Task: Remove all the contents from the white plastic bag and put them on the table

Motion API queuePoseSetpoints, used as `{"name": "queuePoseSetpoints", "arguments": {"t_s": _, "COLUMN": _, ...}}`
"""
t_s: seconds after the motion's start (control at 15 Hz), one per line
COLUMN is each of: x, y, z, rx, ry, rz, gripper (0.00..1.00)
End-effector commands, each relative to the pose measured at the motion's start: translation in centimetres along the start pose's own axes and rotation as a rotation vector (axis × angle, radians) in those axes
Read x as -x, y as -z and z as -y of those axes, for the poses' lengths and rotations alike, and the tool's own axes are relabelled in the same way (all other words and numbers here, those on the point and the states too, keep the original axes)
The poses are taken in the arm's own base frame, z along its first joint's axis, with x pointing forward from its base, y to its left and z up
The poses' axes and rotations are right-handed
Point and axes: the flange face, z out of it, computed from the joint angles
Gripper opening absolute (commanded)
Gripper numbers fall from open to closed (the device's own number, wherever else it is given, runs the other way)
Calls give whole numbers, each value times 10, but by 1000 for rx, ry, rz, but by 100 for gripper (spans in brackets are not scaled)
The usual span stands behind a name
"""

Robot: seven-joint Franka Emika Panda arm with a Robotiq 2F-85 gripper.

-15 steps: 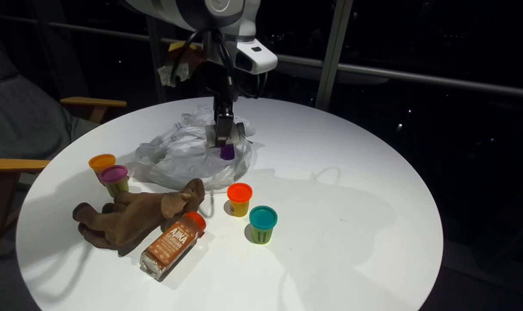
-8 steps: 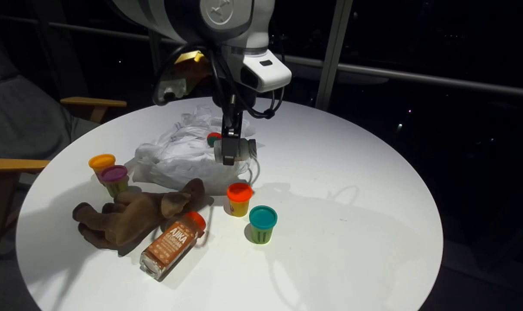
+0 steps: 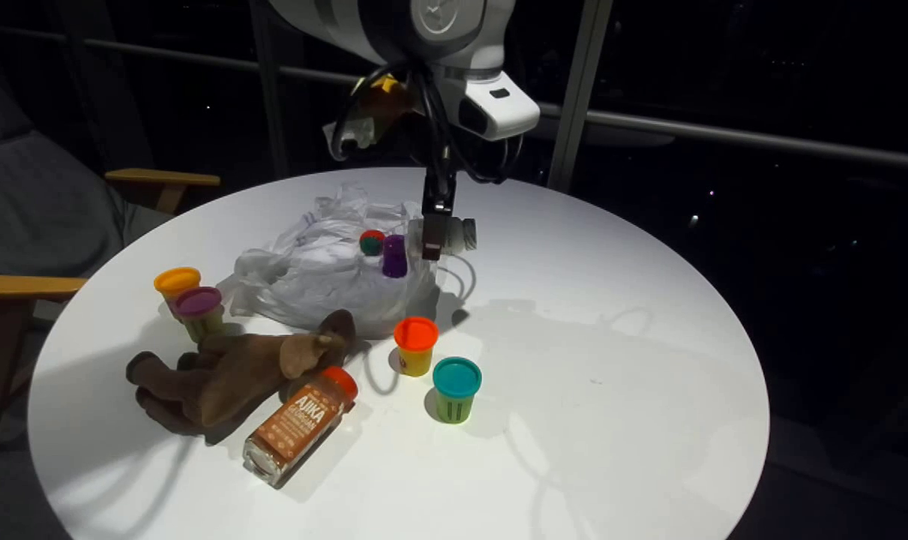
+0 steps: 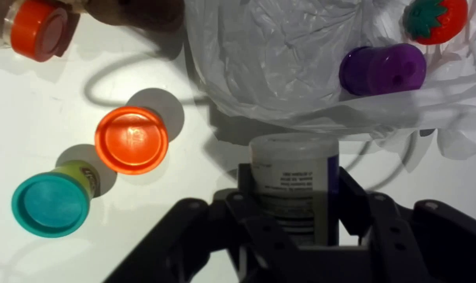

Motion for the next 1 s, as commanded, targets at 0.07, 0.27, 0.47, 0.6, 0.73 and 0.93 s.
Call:
{"name": "queuePoseSetpoints", "arguments": {"t_s": 0.07, "x": -38, "y": -26, "z": 12, "rx": 66, "ry": -54, "rz": 7, "gripper": 27}}
{"name": "queuePoseSetpoints", "arguments": {"t_s": 0.27, "x": -57, "y": -33, "z": 3, "rx": 91, "ry": -90, "rz": 32, "gripper": 27}}
{"name": "queuePoseSetpoints", "arguments": {"t_s": 0.47, "x": -64, "y": -50, "z": 2, "rx": 112, "ry": -105, "rz": 60, "gripper": 27}}
{"name": "queuePoseSetpoints", "arguments": {"t_s": 0.6, "x": -63, "y": -62, "z": 2, "rx": 137, "ry": -102, "rz": 90, "gripper": 27}}
{"name": "queuePoseSetpoints", "arguments": {"t_s": 0.73, "x": -59, "y": -73, "z": 3, "rx": 157, "ry": -95, "rz": 119, "gripper": 27}}
{"name": "queuePoseSetpoints", "arguments": {"t_s": 0.93, "x": -57, "y": -73, "z": 3, "rx": 171, "ry": -94, "rz": 136, "gripper": 84}}
